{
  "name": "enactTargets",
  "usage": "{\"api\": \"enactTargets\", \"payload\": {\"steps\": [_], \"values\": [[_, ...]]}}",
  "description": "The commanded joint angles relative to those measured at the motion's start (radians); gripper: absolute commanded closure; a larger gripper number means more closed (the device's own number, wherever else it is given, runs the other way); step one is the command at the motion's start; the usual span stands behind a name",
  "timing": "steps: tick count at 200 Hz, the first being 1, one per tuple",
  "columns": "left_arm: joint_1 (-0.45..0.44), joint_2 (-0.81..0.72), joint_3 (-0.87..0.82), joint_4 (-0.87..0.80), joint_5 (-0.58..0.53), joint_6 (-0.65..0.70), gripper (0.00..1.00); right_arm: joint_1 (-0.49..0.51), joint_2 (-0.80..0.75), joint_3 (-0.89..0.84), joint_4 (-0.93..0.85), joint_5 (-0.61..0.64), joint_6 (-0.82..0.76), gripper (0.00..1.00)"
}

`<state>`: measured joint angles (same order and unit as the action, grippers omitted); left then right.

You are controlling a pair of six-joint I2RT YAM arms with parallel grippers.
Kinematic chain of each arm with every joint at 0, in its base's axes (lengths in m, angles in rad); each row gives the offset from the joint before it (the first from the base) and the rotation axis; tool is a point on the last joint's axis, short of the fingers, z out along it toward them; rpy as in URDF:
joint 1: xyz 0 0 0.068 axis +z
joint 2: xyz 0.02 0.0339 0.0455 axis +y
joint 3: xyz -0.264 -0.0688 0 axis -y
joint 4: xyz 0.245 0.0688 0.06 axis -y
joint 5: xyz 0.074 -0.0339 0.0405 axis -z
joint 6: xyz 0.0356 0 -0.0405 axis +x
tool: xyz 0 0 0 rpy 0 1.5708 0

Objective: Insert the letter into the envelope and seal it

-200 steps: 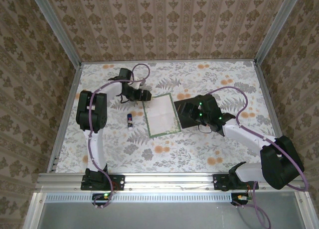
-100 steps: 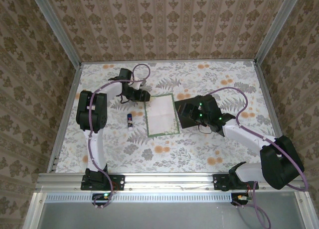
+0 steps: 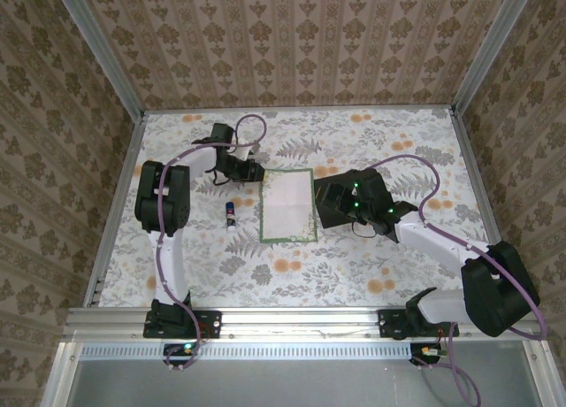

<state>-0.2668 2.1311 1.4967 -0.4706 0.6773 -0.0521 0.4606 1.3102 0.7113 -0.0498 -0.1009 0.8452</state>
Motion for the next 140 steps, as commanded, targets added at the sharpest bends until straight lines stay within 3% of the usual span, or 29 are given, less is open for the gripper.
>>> {"api": "enactTargets", "payload": {"steps": [1, 52, 115, 140], "values": [[0.006, -0.014, -0.019, 0.014, 0.035, -0.008, 0.74, -0.005, -0.003, -0.012, 0.007, 0.028, 0.015, 0.0], [0.005, -0.004, -0.045, 0.067, 0.063, -0.047, 0.75, -0.005, -0.006, -0.018, 0.004, 0.03, 0.015, 0.0], [0.008, -0.01, -0.052, 0.103, 0.069, -0.077, 1.0, -0.006, -0.008, -0.012, 0.0, 0.032, 0.008, 0.0], [0.009, -0.028, -0.067, 0.123, 0.06, -0.093, 1.0, -0.007, -0.011, 0.016, -0.037, 0.044, 0.0, 0.0]]}}
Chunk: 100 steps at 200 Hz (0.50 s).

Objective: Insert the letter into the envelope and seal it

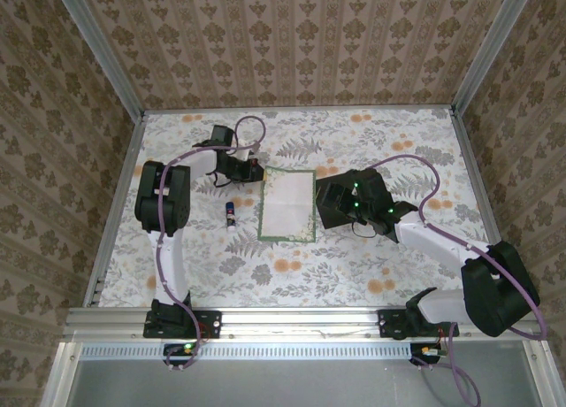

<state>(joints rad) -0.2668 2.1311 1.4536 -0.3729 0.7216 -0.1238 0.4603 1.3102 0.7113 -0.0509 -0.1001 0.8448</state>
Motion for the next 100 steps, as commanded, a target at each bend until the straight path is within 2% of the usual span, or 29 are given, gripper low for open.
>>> {"api": "enactTargets", "payload": {"steps": [1, 36, 100], "values": [[0.01, -0.03, -0.026, 0.028, 0.015, -0.021, 1.0, -0.006, -0.012, 0.017, -0.04, 0.044, 0.001, 0.0], [0.022, -0.093, -0.095, 0.109, 0.004, -0.068, 1.0, -0.009, -0.017, 0.124, -0.168, 0.099, -0.027, 0.0], [0.024, -0.281, -0.294, 0.385, -0.066, -0.225, 1.0, -0.015, 0.075, 0.38, -0.382, 0.027, -0.078, 0.0]]}}
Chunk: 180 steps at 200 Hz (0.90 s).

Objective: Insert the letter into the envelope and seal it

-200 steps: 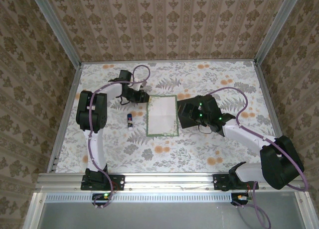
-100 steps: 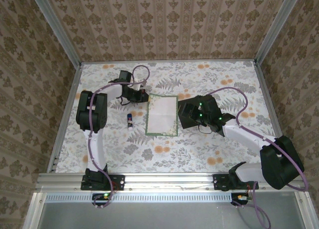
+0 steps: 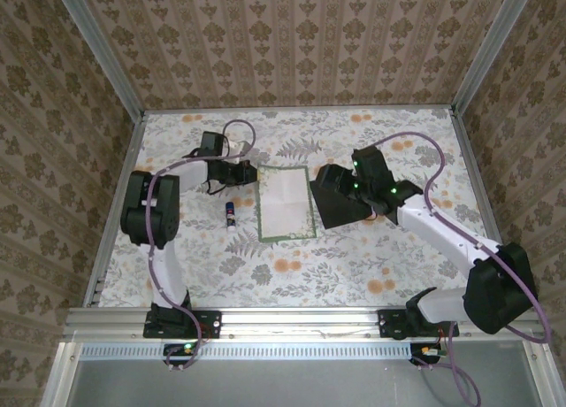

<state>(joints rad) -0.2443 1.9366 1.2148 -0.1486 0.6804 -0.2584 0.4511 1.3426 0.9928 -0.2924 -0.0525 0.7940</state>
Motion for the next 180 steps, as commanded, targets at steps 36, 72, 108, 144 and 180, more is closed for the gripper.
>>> {"api": "enactTargets", "payload": {"steps": [36, 72, 108, 144, 180], "values": [[-0.013, -0.187, -0.153, 0.291, -0.078, -0.139, 1.0, -0.017, 0.16, 0.261, -0.269, -0.069, -0.024, 0.05], [-0.019, -0.282, -0.264, 0.395, -0.119, -0.128, 1.0, -0.049, 0.24, 0.392, -0.337, -0.203, 0.022, 0.07], [-0.038, -0.365, -0.353, 0.419, -0.129, -0.053, 1.0, -0.081, 0.317, 0.469, -0.343, -0.346, 0.088, 0.08], [-0.072, -0.457, -0.436, 0.417, -0.208, 0.029, 1.0, -0.087, 0.402, 0.589, -0.418, -0.375, 0.066, 0.08], [-0.004, -0.395, -0.413, 0.3, -0.187, -0.065, 0.78, -0.088, 0.438, 0.608, -0.418, -0.373, 0.063, 0.08]]}}
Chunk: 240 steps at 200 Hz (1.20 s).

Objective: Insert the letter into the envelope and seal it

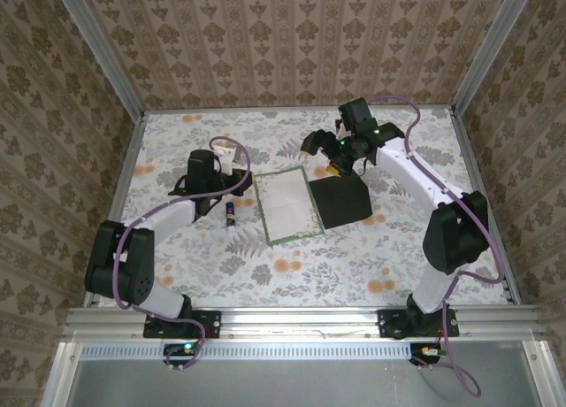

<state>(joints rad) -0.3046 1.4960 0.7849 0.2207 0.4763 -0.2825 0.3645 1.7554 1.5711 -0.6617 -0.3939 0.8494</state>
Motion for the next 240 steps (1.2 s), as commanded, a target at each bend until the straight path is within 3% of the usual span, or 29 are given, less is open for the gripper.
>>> {"api": "enactTargets", "payload": {"steps": [1, 17, 45, 92, 133, 240], "values": [[0.059, 0.05, 0.02, -0.07, 0.023, -0.045, 0.76, 0.0, 0.024, 0.029, -0.048, -0.031, 0.009, 0.08], [0.089, 0.118, 0.059, -0.079, 0.108, -0.083, 0.45, -0.001, 0.022, 0.006, -0.029, -0.03, 0.017, 0.07], [0.094, 0.227, 0.162, -0.132, 0.206, -0.093, 0.3, 0.001, -0.005, -0.057, 0.009, -0.021, 0.022, 0.06], [0.092, 0.358, 0.298, -0.153, 0.259, -0.105, 0.28, 0.008, -0.085, -0.233, 0.118, -0.031, 0.037, 0.07], [0.078, 0.43, 0.368, -0.204, 0.236, -0.067, 0.29, 0.013, -0.135, -0.348, 0.198, -0.035, 0.06, 0.08], [0.07, 0.498, 0.417, -0.224, 0.229, -0.045, 0.31, 0.006, -0.178, -0.423, 0.221, -0.002, 0.05, 0.07]]}}
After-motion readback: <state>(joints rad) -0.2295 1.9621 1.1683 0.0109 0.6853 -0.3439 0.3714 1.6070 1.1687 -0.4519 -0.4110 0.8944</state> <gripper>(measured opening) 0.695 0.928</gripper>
